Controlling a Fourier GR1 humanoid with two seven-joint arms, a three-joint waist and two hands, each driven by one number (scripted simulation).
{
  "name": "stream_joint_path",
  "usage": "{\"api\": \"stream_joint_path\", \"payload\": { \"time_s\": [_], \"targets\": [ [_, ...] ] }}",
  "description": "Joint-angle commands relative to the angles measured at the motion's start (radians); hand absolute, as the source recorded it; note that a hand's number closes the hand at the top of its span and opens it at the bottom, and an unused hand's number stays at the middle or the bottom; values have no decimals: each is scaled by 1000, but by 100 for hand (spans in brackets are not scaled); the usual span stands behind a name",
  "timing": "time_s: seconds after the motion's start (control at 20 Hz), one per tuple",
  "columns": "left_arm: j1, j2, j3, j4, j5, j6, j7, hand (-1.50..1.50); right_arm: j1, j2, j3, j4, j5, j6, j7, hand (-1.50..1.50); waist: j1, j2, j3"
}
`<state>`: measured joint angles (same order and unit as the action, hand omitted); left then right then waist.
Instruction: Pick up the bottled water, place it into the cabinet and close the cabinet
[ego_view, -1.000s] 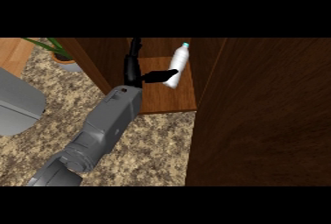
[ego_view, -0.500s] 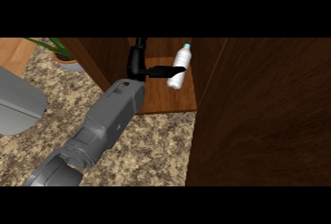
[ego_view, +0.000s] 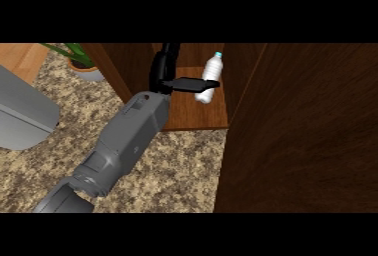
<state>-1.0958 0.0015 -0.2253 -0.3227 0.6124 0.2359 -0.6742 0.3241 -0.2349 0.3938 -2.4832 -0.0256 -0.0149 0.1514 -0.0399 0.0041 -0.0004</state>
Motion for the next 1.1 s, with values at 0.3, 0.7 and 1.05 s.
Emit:
{"api": "stream_joint_path", "payload": {
  "time_s": [0.3, 0.7, 1.05],
  "targets": [
    [253, -1, -123, -389, 21, 33, 98, 150, 15, -11, 13, -104, 21, 0, 69, -150, 43, -12, 0],
    [551, 28, -237, -737, -53, 133, 190, 150, -2, -116, 35, -89, 75, 66, 87, 150, 64, -20, 0],
    [869, 202, -287, -1095, -69, 119, 230, 150, -52, -137, 129, -77, 18, 113, 190, 150, 66, -13, 0]
  ]
}}
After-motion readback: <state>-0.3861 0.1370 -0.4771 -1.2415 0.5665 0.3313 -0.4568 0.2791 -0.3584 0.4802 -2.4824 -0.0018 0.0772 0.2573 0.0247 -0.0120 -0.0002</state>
